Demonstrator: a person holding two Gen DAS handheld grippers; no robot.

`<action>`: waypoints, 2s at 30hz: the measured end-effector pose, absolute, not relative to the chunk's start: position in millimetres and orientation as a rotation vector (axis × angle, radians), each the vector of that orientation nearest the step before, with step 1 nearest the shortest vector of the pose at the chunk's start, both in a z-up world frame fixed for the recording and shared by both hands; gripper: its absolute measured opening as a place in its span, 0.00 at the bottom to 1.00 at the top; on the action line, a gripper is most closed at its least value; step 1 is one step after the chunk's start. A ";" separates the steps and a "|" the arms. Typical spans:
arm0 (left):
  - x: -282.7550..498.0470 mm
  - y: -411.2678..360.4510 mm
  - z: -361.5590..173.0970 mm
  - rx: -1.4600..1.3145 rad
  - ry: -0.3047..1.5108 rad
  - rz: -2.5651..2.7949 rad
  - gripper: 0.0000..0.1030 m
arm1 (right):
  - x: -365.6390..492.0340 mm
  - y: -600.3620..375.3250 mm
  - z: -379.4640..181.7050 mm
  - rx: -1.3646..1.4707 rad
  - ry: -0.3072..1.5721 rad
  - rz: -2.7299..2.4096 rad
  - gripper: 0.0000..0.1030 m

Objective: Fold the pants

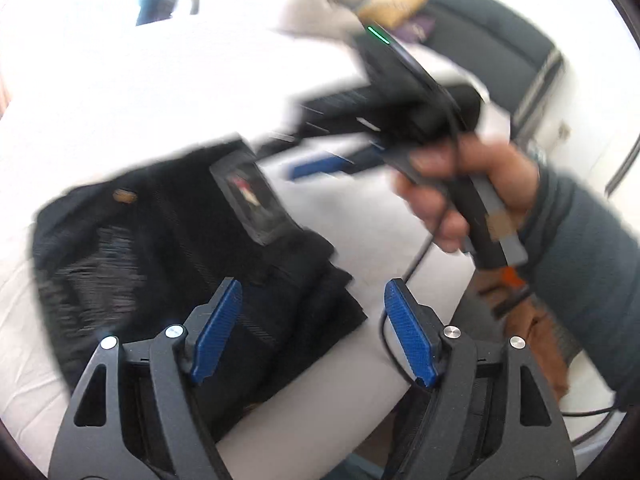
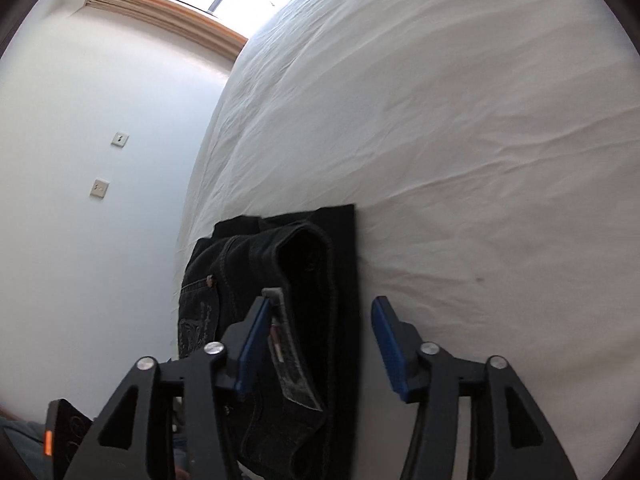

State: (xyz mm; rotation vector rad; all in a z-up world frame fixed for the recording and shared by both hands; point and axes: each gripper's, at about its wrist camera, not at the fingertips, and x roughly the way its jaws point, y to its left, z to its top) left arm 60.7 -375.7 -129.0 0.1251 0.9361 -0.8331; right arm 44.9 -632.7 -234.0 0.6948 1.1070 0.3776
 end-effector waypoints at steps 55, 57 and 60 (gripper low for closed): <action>181.8 -167.6 -187.2 -0.548 1.043 -0.941 0.71 | 8.6 -572.4 -267.0 1.006 0.990 0.617 0.75; 158.3 -157.9 -193.6 -0.558 1.038 -0.974 0.71 | 3.0 -578.4 -267.0 1.031 0.965 0.624 0.75; 123.8 -151.9 -199.8 -0.546 1.066 -1.014 0.71 | -6.6 -586.9 -268.9 1.034 0.981 0.636 0.75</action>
